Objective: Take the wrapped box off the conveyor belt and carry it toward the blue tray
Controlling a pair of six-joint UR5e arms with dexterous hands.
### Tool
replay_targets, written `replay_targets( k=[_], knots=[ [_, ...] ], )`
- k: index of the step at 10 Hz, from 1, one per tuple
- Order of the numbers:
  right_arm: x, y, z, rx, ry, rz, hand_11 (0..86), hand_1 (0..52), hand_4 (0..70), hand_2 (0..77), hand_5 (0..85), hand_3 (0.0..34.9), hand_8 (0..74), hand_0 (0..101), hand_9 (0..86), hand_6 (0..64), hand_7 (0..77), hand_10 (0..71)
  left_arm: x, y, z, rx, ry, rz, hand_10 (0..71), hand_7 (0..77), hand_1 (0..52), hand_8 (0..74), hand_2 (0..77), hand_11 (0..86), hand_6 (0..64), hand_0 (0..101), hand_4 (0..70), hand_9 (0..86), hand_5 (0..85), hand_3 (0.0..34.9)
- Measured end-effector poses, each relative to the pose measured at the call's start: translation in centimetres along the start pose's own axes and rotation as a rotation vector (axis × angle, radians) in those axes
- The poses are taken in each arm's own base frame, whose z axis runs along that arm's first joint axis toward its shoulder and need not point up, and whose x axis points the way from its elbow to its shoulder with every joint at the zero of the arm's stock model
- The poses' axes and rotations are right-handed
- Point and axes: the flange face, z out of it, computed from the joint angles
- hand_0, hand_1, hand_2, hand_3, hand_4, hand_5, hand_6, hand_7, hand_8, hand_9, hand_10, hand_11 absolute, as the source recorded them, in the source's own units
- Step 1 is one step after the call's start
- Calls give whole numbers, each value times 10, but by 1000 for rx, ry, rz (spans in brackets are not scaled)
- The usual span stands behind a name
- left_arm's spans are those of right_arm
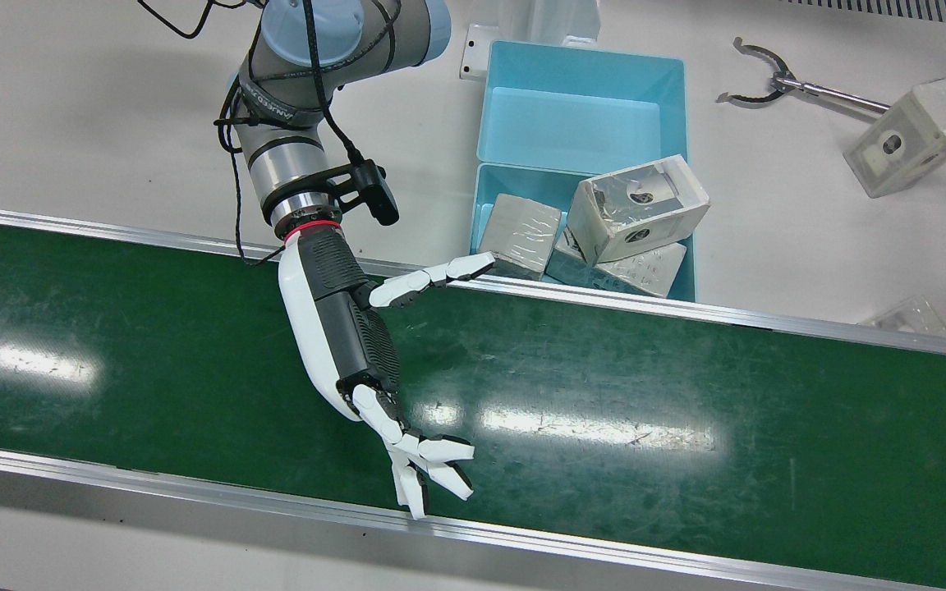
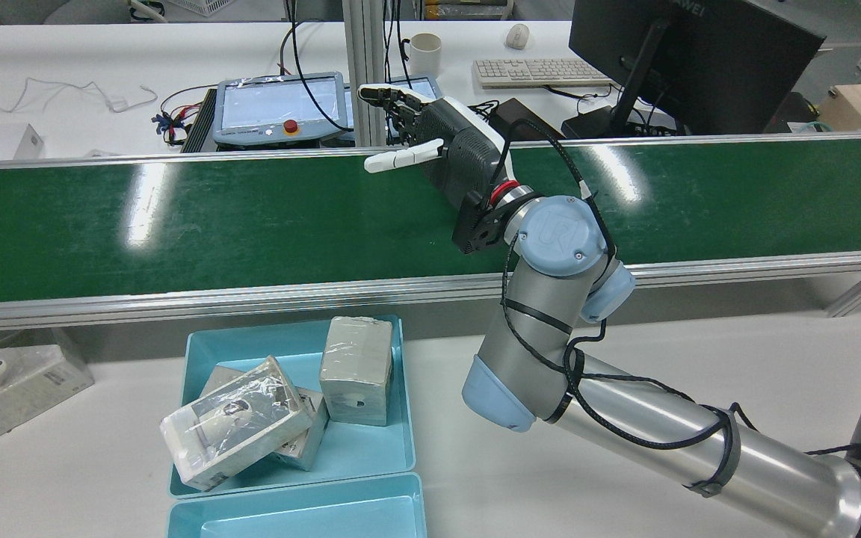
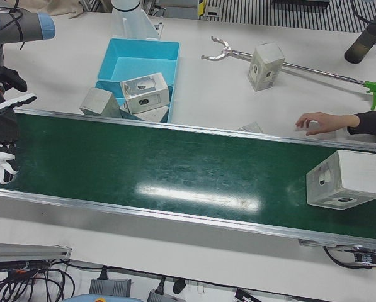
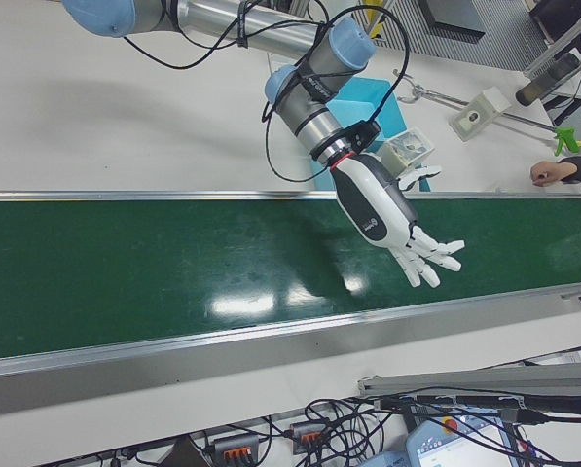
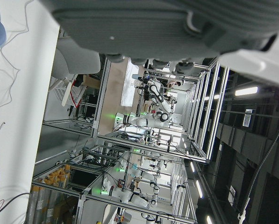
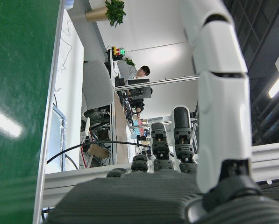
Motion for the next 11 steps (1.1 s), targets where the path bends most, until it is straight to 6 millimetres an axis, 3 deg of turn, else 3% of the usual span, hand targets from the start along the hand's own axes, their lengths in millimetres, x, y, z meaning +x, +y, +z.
replay_targets(
  k=[2,3,4,5,7,11],
  knots=[
    [2,-5,1,-6,7,-2,5,158,125,93,251,0,22,498,38,71,65,0,0,0,0,0,0,0,5,5,0,5,5,5,5,0,0,0,11,0],
    [3,-5,1,-1,13,-14,5,207,164,147,273,12,16,511,38,71,76,0,0,0,0,0,0,0,5,0,0,5,5,5,5,0,0,0,11,0],
    [4,-6,1,4,16,-27,5,207,164,147,273,12,16,511,38,71,76,0,0,0,0,0,0,0,5,0,0,5,5,5,5,0,0,0,11,0],
    [3,-7,0,8,16,-39,5,158,164,147,278,24,16,512,44,71,82,0,0,0,0,0,0,0,5,5,0,5,5,5,5,0,0,5,11,0],
    [1,-9,0,10,13,-48,5,175,153,147,284,4,22,505,49,71,82,0,0,0,0,0,0,0,5,5,0,5,5,5,5,0,0,5,11,0],
    [-1,-12,-1,14,9,-52,5,175,158,147,284,6,22,505,49,71,82,0,0,0,0,0,0,0,5,5,0,5,5,5,5,0,0,0,11,0]
  ],
)
